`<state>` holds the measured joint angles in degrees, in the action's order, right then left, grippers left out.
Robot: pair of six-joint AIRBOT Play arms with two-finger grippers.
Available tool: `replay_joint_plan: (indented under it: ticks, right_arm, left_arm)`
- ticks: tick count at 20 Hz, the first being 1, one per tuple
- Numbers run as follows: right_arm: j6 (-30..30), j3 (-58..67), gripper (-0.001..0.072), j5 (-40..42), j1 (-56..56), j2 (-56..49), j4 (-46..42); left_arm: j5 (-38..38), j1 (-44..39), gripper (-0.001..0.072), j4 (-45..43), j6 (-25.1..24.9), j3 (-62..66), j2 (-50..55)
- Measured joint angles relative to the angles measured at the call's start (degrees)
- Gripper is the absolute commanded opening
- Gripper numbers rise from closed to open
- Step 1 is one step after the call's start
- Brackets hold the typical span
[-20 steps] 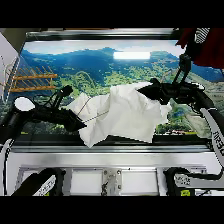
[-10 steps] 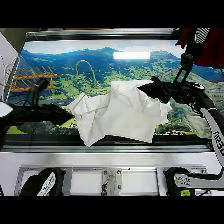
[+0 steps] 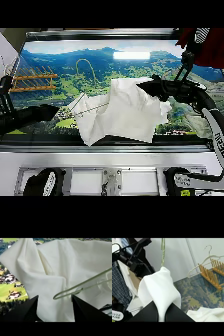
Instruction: Fold the clothes and pants, and hang the long-sleeved shirts on hangers.
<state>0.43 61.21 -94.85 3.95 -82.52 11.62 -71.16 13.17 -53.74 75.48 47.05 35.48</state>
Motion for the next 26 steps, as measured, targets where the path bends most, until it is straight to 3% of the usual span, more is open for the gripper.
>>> replay_joint_plan:
  ticks: [4, 6, 9, 14, 20, 21, 22, 26]
  right_arm:
    - [0.00, 0.00, 0.0010, 0.59, 0.13, 1.53, 0.00]
    - [0.00, 0.00, 0.0010, 0.81, 0.15, 2.10, 0.00]
    - [0.00, 0.00, 0.0010, 0.85, 0.15, 2.51, 0.00]
    - [0.61, 0.00, 0.0010, 0.83, 0.15, 2.69, 0.00]
    - [1.09, 0.00, 0.0010, 0.79, 0.15, 2.71, 0.00]
    - [1.11, 0.00, 0.0010, 0.79, 0.15, 2.71, 0.00]
    - [1.14, 0.00, 0.0010, 0.79, 0.15, 2.71, 0.00]
    - [1.49, 0.00, 0.0010, 0.79, 0.22, 3.08, -0.02]
  left_arm:
    - [7.28, -15.37, 0.0427, -5.99, 16.72, -2.67, -1.22]
    - [15.34, -23.87, 0.0425, -7.43, 26.05, -5.84, -1.46]
    - [26.88, -33.27, 0.0426, -8.35, 36.20, -9.42, -0.50]
    - [33.64, -41.72, 0.0426, -9.11, 43.17, -8.17, 7.48]
    - [33.03, -45.94, 0.0424, -9.53, 44.98, -5.53, 13.49]
    - [33.07, -46.16, 0.0299, -9.55, 45.11, -5.46, 13.79]
    - [33.07, -46.34, 0.0011, -9.57, 45.16, -5.49, 14.08]
    - [32.41, -45.38, 0.0015, -9.70, 45.20, -7.45, 13.35]
